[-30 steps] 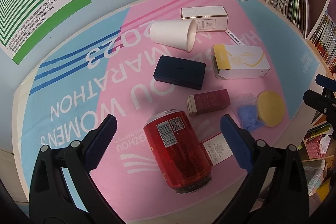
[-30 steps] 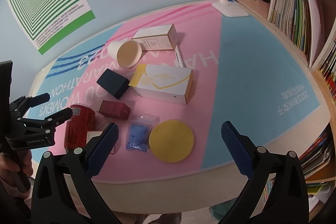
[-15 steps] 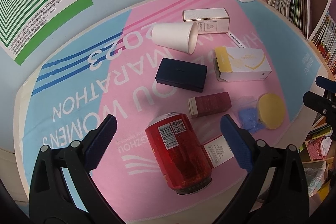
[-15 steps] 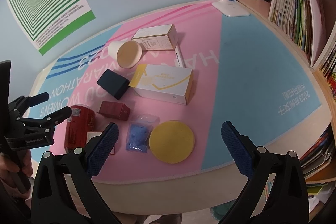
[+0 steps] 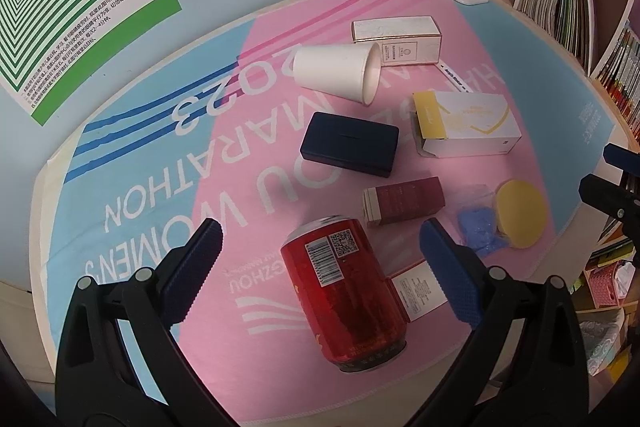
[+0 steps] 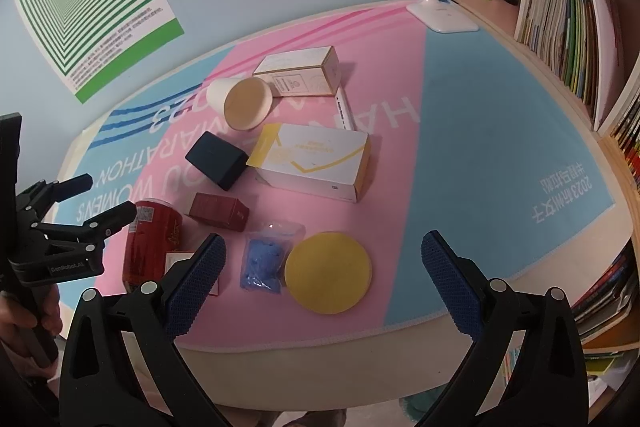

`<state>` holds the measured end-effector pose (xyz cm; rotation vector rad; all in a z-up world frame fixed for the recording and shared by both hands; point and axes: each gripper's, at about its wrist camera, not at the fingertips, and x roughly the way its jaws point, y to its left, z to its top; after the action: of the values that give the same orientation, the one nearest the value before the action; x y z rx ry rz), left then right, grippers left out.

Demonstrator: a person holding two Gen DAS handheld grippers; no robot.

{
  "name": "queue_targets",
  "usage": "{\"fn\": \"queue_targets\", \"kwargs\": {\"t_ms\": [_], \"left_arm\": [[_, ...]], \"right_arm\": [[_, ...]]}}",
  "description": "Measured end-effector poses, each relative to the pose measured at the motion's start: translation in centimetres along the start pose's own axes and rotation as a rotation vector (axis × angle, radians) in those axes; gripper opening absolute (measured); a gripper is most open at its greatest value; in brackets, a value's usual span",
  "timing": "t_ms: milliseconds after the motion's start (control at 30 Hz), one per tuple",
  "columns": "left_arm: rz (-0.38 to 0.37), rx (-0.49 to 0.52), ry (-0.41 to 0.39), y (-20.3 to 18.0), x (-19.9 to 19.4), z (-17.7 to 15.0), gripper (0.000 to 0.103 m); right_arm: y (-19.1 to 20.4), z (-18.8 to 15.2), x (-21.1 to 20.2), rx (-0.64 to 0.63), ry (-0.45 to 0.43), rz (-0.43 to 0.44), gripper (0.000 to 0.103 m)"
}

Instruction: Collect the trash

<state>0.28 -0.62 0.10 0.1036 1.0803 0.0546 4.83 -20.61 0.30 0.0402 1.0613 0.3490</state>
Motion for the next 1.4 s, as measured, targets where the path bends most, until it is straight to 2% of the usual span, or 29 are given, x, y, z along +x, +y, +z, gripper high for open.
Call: {"fn": "queue_targets", "kwargs": {"t_ms": [1400], "left_arm": [[-0.002, -0.009, 0.004, -0.06, 0.11, -0.26, 0.096]], "right_arm": [[0.36, -0.17, 0.2, -0.013, 0.009, 0.001, 0.097]]}}
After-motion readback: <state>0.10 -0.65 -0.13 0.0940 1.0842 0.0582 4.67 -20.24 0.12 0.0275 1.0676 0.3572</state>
